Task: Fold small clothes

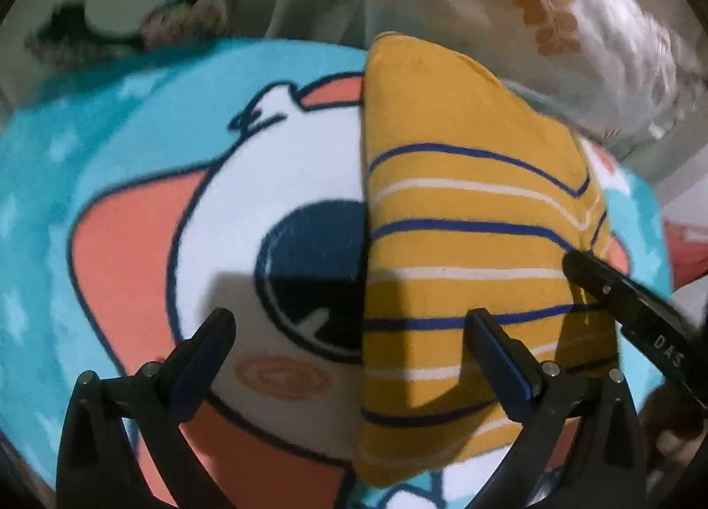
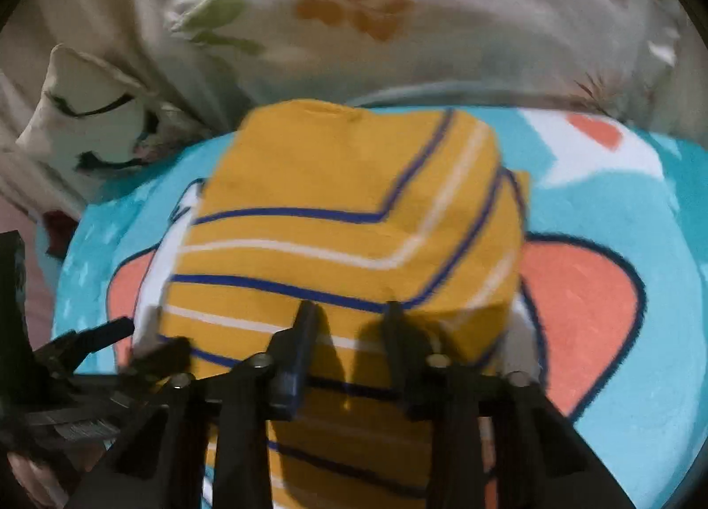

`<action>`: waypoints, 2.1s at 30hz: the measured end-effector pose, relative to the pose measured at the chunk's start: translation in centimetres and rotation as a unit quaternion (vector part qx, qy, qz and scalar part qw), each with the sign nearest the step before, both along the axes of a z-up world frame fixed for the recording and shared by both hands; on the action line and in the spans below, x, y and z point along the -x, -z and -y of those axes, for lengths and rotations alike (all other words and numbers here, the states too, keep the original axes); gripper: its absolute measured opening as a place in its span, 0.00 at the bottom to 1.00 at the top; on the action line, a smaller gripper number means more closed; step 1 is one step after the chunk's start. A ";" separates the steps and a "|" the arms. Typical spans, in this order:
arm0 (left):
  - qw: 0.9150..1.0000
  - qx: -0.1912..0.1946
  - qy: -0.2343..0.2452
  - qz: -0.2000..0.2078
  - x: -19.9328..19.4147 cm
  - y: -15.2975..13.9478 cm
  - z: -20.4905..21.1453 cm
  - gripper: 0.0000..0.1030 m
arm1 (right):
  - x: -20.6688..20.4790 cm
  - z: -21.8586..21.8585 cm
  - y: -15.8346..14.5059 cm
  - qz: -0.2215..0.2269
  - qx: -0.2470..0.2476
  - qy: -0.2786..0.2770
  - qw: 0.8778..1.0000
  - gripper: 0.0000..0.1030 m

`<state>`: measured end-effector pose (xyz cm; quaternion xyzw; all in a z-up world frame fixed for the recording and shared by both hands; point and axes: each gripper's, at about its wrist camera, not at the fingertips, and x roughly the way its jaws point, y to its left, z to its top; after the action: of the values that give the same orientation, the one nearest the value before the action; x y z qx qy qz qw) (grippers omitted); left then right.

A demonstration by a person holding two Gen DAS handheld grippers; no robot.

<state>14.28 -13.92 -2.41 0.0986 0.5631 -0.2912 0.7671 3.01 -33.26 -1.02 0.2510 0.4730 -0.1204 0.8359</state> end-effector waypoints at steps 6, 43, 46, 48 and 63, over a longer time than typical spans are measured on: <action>0.996 -0.029 -0.021 0.077 -1.6 -2.3 -3.1 1.00 | 4.1 2.6 -2.7 -0.019 0.052 0.061 0.997 0.16; 0.997 -0.063 -0.004 0.050 11.7 -1.3 -5.5 1.00 | 13.2 -4.4 -1.2 -0.042 0.117 0.021 0.992 0.55; 0.997 -0.060 -0.008 0.055 12.9 -2.0 -5.9 1.00 | 13.9 -4.9 -1.3 -0.042 0.120 0.014 0.992 0.56; 0.997 -0.054 -0.009 0.060 13.7 -2.5 -6.1 1.00 | 14.3 -5.3 -1.3 -0.044 0.126 0.006 0.991 0.56; 0.998 -0.033 -0.002 0.054 16.3 -3.4 -5.9 1.00 | 15.9 -7.9 -1.6 -0.037 0.158 -0.031 0.986 0.60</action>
<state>-1.97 -8.00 1.00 0.1385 0.5306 -0.2655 0.7930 -12.89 -25.35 0.53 0.0966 0.4863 -0.1771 0.8502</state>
